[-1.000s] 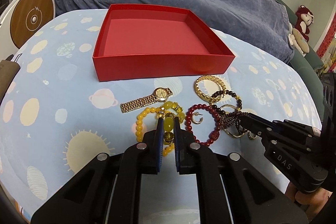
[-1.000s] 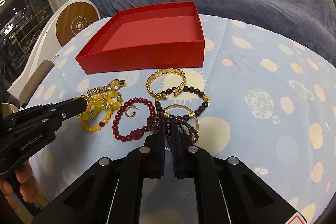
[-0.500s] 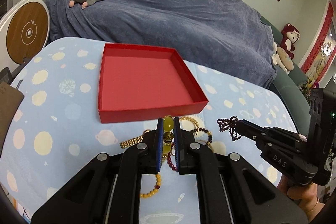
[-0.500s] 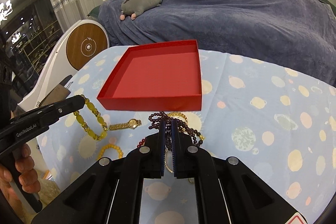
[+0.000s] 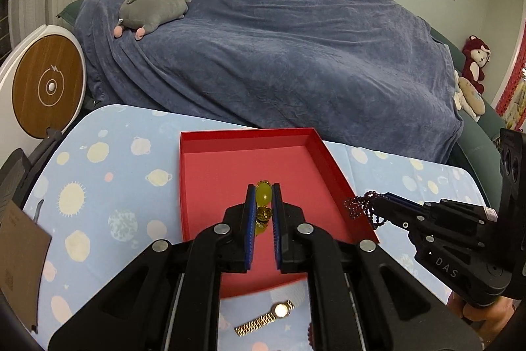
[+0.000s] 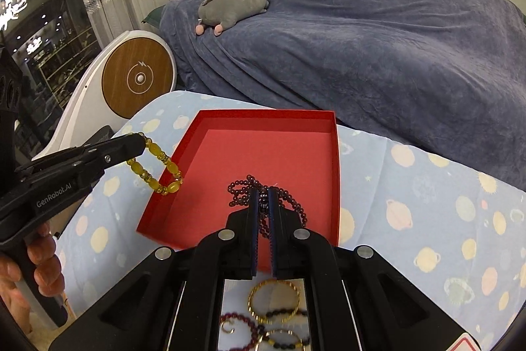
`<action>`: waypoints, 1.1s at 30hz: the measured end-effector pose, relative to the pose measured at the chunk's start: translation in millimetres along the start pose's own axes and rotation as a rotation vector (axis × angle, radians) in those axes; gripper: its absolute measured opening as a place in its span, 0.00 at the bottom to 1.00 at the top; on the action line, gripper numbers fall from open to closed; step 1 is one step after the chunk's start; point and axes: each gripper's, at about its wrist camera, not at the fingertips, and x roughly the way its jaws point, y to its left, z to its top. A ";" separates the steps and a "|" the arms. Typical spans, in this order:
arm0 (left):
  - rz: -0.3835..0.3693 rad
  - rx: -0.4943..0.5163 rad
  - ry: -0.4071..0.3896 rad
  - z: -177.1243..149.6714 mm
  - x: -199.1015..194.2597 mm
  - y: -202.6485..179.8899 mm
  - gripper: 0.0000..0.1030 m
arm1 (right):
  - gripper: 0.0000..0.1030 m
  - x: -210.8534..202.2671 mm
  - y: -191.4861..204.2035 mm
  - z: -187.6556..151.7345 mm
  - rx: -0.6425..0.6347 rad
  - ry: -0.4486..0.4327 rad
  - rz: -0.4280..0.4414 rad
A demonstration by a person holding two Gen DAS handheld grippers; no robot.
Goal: Organize jewelry
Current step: 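Lift both held pieces and carry them over the red box, then open both tools to drop the pieces into the red box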
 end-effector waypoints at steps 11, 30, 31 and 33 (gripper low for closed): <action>0.057 -0.063 0.057 50.7 112.2 34.5 0.08 | 0.05 126.3 -30.4 58.7 0.054 0.129 -0.031; 0.162 -0.053 -0.001 18.0 49.2 41.0 0.59 | 0.36 29.4 -42.4 26.9 0.034 0.008 -0.064; 0.159 -0.050 0.011 11.8 40.4 38.7 0.60 | 0.37 19.6 -42.4 20.8 0.038 0.008 -0.062; 0.160 -0.047 0.020 -1.3 22.3 34.2 0.61 | 0.38 -1.3 -41.8 3.0 0.045 0.010 -0.058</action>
